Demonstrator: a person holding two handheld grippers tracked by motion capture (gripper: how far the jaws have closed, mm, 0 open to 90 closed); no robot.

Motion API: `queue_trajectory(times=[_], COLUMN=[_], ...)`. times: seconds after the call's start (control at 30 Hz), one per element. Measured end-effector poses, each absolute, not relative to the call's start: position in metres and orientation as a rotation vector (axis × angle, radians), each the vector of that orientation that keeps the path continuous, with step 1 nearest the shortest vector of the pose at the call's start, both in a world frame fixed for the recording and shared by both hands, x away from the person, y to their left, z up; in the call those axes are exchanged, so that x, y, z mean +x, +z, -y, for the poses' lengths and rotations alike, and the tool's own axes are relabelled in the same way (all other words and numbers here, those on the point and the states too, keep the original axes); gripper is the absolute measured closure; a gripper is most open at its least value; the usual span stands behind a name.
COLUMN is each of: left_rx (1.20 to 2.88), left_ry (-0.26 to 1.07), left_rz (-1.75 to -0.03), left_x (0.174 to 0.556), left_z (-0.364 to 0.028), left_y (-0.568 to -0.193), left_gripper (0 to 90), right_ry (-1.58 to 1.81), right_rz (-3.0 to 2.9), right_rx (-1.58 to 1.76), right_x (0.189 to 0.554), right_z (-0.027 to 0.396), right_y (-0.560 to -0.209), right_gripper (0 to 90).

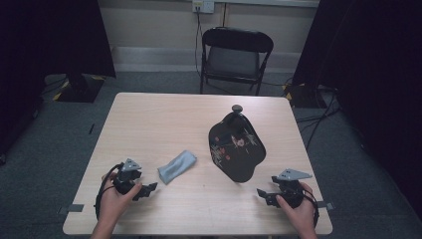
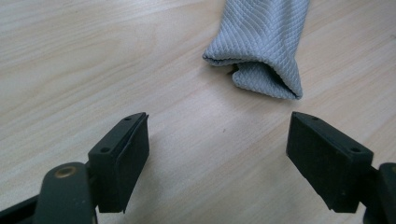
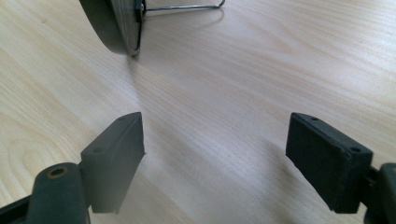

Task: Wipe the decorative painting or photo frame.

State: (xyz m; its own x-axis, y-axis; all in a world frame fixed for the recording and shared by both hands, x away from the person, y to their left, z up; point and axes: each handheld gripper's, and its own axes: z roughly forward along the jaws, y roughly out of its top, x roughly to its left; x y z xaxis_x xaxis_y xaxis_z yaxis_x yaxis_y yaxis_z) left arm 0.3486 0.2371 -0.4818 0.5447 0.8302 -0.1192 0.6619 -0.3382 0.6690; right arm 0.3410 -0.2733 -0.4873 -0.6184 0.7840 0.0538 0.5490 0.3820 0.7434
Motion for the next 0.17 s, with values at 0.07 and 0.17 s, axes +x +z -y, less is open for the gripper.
queue_trajectory(times=[0.07,0.17], left_rx=[2.105,2.121], left_ry=[0.316,0.319], left_rz=[-1.193,-1.176], left_x=[0.3485,0.348], left_z=[-0.2374,-0.2382], left_y=[-0.4828,-0.4825], left_gripper=[21.2,21.4], right_ry=[1.086,1.091], right_rz=[-2.339,-2.335], right_rx=[1.172,1.175], right_x=[0.3412,0.3416], right_z=[0.2744,0.2749], right_y=[-0.4867,-0.4859], right_gripper=[18.8,18.8])
